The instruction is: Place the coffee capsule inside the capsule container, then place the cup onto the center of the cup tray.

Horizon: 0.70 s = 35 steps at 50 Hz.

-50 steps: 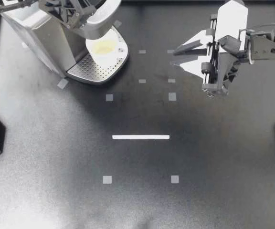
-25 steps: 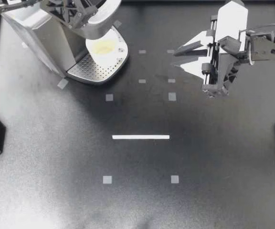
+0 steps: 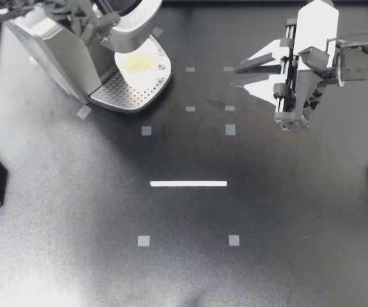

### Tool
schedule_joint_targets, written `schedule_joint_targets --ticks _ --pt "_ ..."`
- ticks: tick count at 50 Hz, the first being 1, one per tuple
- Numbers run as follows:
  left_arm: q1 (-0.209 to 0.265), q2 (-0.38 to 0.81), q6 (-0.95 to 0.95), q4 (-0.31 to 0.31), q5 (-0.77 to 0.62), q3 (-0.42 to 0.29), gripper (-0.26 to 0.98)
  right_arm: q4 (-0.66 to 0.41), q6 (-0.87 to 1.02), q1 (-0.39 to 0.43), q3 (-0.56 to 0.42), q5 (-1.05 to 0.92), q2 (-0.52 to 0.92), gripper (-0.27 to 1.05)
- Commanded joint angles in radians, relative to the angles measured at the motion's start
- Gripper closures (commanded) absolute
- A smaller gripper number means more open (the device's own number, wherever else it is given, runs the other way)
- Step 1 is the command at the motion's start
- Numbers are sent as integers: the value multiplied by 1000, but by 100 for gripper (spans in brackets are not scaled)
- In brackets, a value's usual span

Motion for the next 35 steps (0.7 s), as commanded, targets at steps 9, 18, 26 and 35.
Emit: schedule_joint_targets --ticks 9,18,26,35 --pt "-95 -95 -5 -44 -178 83 62 8 8 64 -12 -72 -29 40" --pt "-183 -126 -25 -64 -284 160 62 15 17 133 8 -156 -44 40" --pt "-213 -166 -26 -63 -462 264 62 21 29 190 29 -244 -74 40" --pt "-212 -181 -28 -63 -572 359 62 18 60 253 67 -370 -106 40"
